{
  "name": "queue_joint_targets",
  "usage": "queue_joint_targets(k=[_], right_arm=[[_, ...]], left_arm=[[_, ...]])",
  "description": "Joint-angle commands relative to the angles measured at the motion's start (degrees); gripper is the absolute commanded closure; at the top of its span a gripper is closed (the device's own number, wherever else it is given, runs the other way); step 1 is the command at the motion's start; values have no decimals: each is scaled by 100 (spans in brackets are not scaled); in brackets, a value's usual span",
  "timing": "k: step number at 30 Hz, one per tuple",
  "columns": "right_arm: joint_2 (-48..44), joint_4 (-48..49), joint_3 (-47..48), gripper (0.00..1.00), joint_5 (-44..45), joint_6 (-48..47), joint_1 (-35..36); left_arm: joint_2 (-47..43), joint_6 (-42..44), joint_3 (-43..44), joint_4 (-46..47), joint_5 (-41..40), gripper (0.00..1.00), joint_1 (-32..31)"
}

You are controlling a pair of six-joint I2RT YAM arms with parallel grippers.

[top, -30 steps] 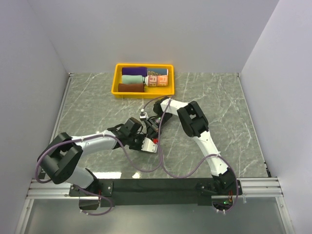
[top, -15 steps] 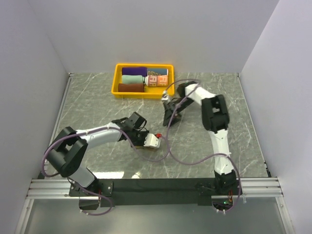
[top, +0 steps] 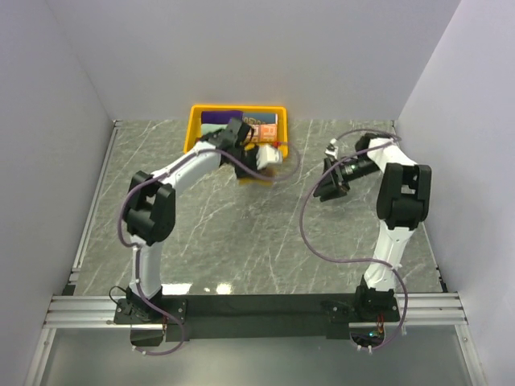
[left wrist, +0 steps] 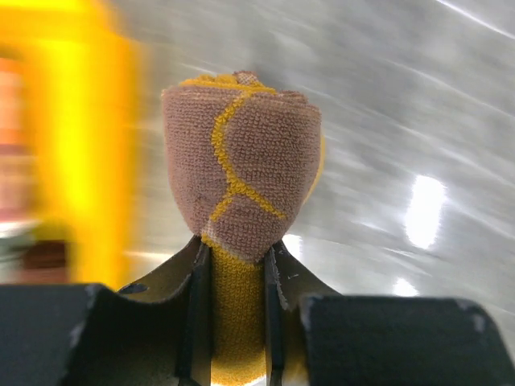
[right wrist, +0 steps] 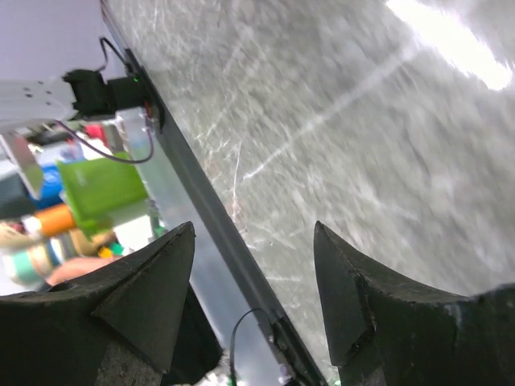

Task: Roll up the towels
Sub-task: Place the rolled towel into the container

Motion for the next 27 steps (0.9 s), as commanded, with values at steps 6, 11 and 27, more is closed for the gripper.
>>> queue_joint_targets(k=[6, 11, 27], right_arm=[[-799, 102, -633, 31, -93, -234, -464], [-975, 375, -801, 29, -119, -93, -491], [-518, 262, -652, 27, -497, -119, -543]], left_arm=[[1442, -261, 2527, 1351, -771, 100, 362], [1891, 107, 2606, 2460, -948, 100, 424], [2164, 575, 2317, 1425, -570, 98, 450]])
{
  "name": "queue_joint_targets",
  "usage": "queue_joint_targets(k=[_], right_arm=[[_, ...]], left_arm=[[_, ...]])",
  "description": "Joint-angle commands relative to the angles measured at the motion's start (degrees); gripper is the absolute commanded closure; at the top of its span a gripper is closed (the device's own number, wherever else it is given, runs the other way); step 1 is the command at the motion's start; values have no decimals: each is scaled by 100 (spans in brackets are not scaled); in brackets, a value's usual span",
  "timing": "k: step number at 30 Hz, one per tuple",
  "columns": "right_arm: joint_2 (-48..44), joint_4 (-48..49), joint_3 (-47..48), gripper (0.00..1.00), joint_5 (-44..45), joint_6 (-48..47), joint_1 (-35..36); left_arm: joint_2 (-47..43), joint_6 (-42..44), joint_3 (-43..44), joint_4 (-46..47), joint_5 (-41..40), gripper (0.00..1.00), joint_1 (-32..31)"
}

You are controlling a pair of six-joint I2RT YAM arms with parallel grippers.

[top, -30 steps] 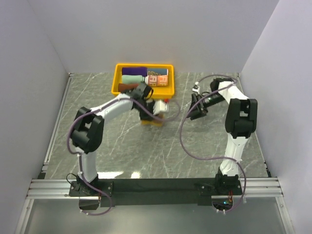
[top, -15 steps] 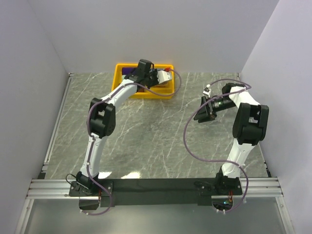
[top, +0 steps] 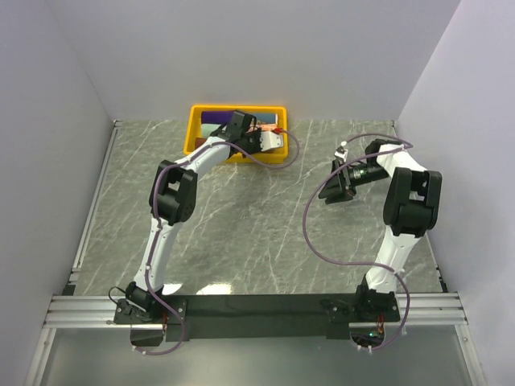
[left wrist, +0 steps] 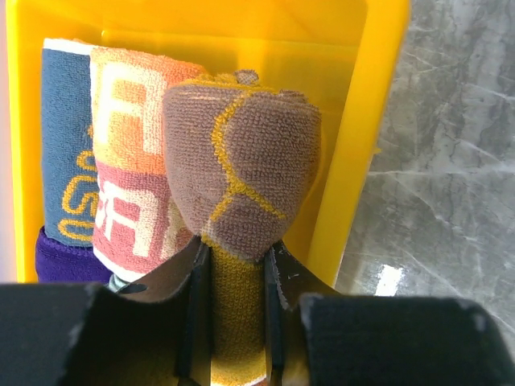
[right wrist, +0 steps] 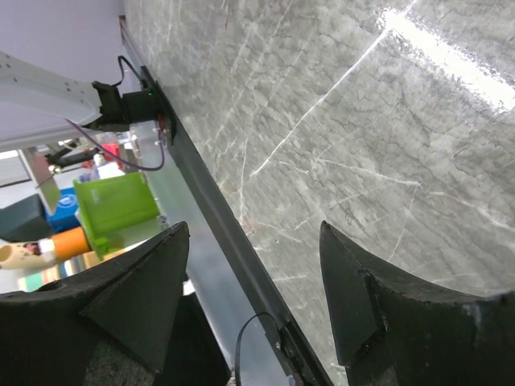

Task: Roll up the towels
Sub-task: Place the rolled towel into the container

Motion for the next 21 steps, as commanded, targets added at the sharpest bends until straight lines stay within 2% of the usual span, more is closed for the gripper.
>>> queue_joint_targets(k=[1, 3, 6, 9, 21], right_arm=[[118, -97, 225, 27, -263, -108, -41], [171, -167, 295, 27, -281, -126, -41], [197, -185, 304, 27, -307, -135, -41], [232, -185, 304, 27, -316, -152, -41], [320, -212, 261, 25, -474, -214, -41]], left_arm=[[-159, 15, 13, -346, 160, 95, 4], [-141, 15, -13, -364, 177, 89, 4], [-141, -81, -58, -276, 177, 72, 4], [-115, -143, 3, -188, 133, 61, 4], [-168, -64, 171, -285, 362, 49, -5]])
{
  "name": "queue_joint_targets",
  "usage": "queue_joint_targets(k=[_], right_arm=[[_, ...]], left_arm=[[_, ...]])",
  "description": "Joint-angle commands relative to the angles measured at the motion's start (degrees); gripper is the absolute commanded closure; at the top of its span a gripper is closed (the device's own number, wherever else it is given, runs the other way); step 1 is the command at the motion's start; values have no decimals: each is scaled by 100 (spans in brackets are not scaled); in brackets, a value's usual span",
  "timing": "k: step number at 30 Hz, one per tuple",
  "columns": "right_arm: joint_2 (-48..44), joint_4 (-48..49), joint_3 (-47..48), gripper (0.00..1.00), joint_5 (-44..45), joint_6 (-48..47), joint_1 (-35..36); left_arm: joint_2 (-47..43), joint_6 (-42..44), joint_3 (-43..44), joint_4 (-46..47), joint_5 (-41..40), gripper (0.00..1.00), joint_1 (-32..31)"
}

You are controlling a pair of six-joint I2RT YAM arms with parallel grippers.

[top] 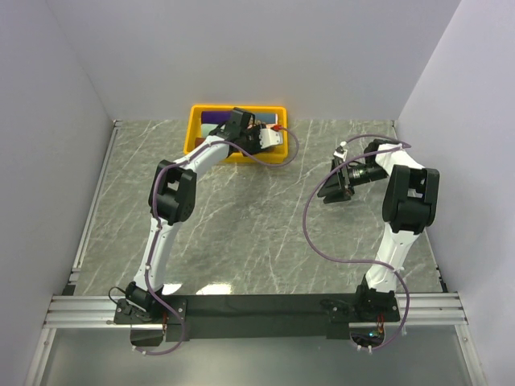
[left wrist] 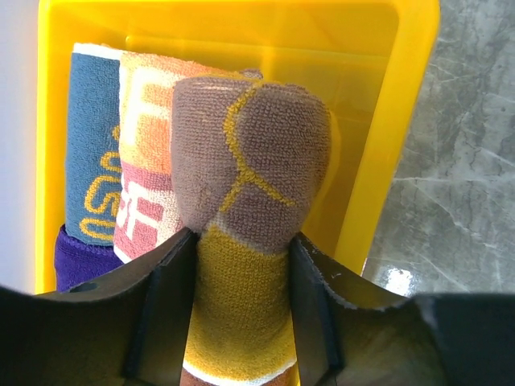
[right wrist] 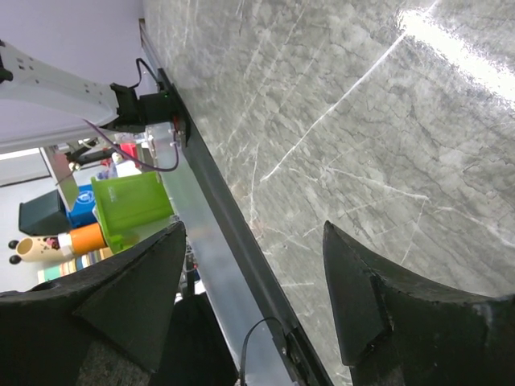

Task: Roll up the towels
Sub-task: Place the rolled towel into the container

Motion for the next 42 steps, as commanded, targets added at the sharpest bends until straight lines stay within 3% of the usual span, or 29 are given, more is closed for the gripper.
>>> queue_joint_targets(k=[1, 7, 15, 24, 28, 30, 31, 37, 40, 42], right_arm=[[43, -98, 151, 24, -193, -129, -41], [52, -116, 169, 23, -210, -137, -41], [95, -142, 125, 19, -298, -216, -41], [131, -169, 248, 17, -333, -278, -41], [-62, -63, 423, 17, -149, -86, -41], [-159, 42, 494, 16, 43, -6, -32], [-203, 51, 538, 16, 106, 29, -41], [-378, -467, 1126, 13, 544, -243, -49], [-825, -152, 918, 13, 905, 63, -58], [-1133, 340, 697, 13, 1432, 310, -58]], left_arm=[[-168, -12, 101, -405, 294, 49, -44], [-203, -20, 31, -344, 267, 45, -44], [-361, -47, -198, -194, 276, 31, -44], [-756, -249, 48, -334, 259, 28, -44], [-1255, -634, 154, -589, 206, 28, 0], [-1537, -793, -144, -598, 214, 6, 44], [-1835, -942, -267, -633, 241, 0, 70], [-2977, -1810, -1514, -581, -127, 1, 395], [-3427, -2661, -2087, -519, -575, 1, 640], [-3516, -3077, -2018, -1138, -481, 1, 825]])
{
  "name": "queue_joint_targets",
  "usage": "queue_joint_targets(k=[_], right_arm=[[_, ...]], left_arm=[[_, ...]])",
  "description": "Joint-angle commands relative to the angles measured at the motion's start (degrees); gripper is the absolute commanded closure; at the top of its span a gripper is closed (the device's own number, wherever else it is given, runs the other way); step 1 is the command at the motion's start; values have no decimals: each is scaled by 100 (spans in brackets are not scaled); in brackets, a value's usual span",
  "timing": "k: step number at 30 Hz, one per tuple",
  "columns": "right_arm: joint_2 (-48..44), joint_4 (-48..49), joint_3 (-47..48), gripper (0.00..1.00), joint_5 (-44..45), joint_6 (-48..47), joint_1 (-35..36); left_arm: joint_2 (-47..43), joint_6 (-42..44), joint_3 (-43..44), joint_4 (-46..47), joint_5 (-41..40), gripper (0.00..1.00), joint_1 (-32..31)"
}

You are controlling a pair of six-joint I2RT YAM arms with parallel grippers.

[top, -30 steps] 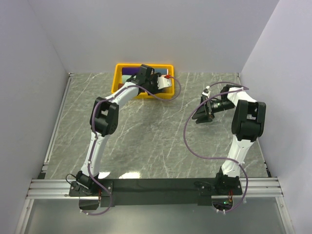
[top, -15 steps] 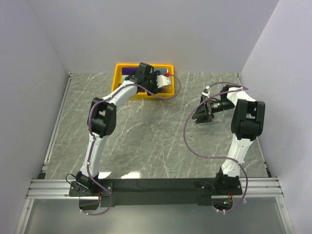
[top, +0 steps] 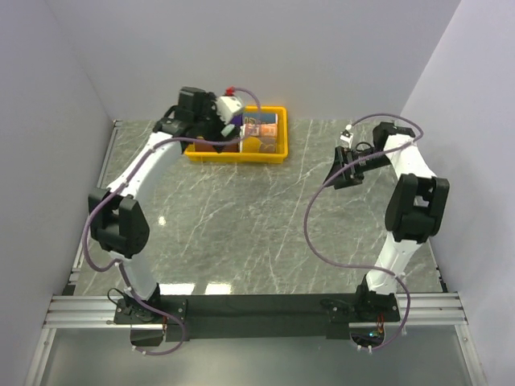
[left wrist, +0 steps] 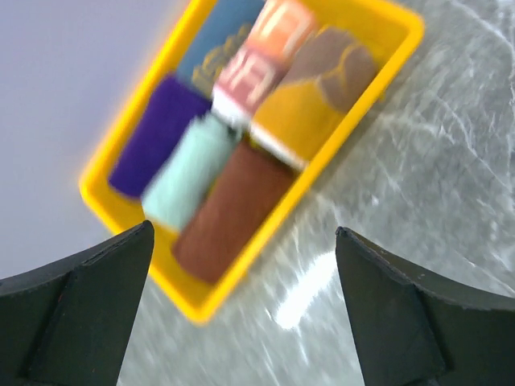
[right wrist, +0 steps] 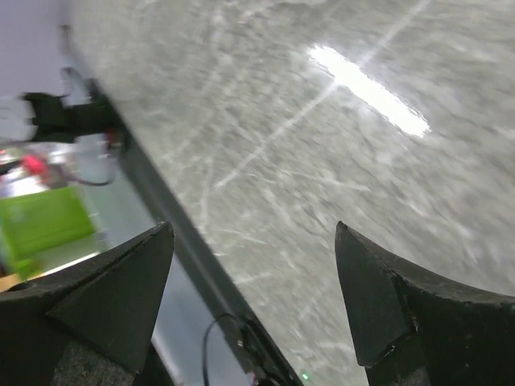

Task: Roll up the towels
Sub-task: Place the rolled towel into the container

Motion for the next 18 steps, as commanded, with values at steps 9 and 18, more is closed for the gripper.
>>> queue_joint_targets(k=[9, 18], right_arm=[[-2304, 1714, -2100, 6, 1993, 924, -32], [-3166, 2373, -3553, 4, 2301, 906, 372]], left_arm=[[-1971, -2859, -2427, -604, 92, 1, 987], [-2657, -3052, -3812, -340, 75, 0, 988]])
